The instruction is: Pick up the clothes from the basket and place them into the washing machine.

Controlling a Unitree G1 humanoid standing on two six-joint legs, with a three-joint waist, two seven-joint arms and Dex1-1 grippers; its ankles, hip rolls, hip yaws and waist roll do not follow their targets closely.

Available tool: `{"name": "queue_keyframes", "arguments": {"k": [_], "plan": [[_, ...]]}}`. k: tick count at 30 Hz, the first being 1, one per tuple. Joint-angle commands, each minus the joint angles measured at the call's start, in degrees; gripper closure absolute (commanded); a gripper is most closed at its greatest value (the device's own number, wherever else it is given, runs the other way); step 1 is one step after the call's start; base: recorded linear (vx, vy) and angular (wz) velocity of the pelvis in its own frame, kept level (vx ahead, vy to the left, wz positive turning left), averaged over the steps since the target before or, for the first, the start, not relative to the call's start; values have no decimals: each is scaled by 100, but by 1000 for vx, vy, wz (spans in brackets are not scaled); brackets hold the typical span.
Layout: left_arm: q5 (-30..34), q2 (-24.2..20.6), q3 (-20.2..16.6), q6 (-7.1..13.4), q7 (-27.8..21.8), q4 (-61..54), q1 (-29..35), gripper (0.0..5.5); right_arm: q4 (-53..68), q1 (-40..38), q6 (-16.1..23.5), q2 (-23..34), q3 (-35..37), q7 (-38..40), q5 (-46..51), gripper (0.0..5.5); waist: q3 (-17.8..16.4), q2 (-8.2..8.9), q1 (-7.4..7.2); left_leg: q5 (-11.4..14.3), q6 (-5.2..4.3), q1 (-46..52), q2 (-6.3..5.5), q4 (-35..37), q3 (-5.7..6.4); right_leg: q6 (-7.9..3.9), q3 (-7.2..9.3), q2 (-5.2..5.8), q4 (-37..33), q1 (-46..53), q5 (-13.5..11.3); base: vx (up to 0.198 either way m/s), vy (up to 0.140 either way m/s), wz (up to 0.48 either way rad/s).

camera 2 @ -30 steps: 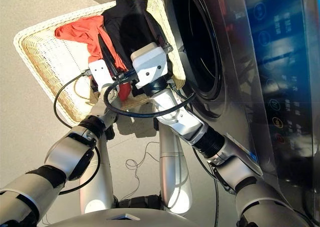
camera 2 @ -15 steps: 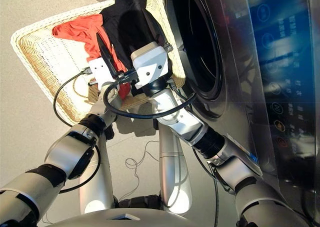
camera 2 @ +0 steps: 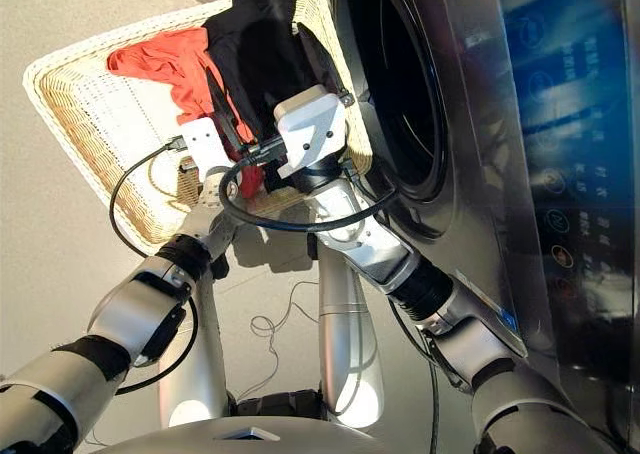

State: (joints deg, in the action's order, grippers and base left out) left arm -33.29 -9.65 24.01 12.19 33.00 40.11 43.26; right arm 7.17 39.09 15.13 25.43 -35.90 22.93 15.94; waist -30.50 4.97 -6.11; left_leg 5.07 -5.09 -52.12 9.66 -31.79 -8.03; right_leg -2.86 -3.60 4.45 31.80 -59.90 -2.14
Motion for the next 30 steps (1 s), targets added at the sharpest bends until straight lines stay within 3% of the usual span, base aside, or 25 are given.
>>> {"name": "queue_keyframes", "arguments": {"k": [1,4,10,13,19,24,25,30], "plan": [[186,-152,-69,580,21,-1175,-464,550,526,-265,128,205,386,140,-345,0,173,-160,149,-473,-134,-115,45,313,254,-551,-132,296,-169,340,47,0,0,0],[462,-702,-279,661,-183,-2787,-1251,550,334,-448,35,192,772,259,-588,0,123,-263,264,-520,-126,15,-31,503,228,-584,-142,347,-351,480,7,0,0,0],[852,-1178,-752,841,-585,-4250,-1852,550,30,-506,3,102,926,30,-874,0,136,-384,398,-501,-128,105,-70,614,174,-615,-150,392,-487,547,-14,0,0,0],[796,-1247,-831,905,-747,-4547,-1996,550,-13,-514,-12,72,886,-110,-916,0,136,-407,425,-499,-126,130,-85,641,157,-622,-162,404,-520,561,-19,0,0,0],[310,-1509,-943,1077,-1525,-5594,-2039,550,-151,-315,-170,69,596,-757,-1118,0,143,-466,495,-475,-143,215,-101,702,150,-644,-187,440,-617,657,-18,0,0,0],[-232,-1602,-886,1032,-2125,-5959,-2049,550,-33,-178,-231,201,390,-1332,-1011,0,145,-477,515,-476,-154,256,-108,733,133,-646,-199,435,-665,696,-26,0,0,0],[-474,-1780,-801,922,-2474,-6129,-2084,550,31,-126,-240,290,331,-1553,-966,0,141,-492,526,-473,-145,284,-122,755,128,-650,-201,442,-690,708,-35,0,0,0],[-979,-2337,-595,669,-3167,-6436,-2027,550,61,50,-273,447,200,-1924,-1068,0,110,-546,525,-481,-147,313,-122,762,105,-654,-244,434,-725,734,-58,0,0,0]]}}
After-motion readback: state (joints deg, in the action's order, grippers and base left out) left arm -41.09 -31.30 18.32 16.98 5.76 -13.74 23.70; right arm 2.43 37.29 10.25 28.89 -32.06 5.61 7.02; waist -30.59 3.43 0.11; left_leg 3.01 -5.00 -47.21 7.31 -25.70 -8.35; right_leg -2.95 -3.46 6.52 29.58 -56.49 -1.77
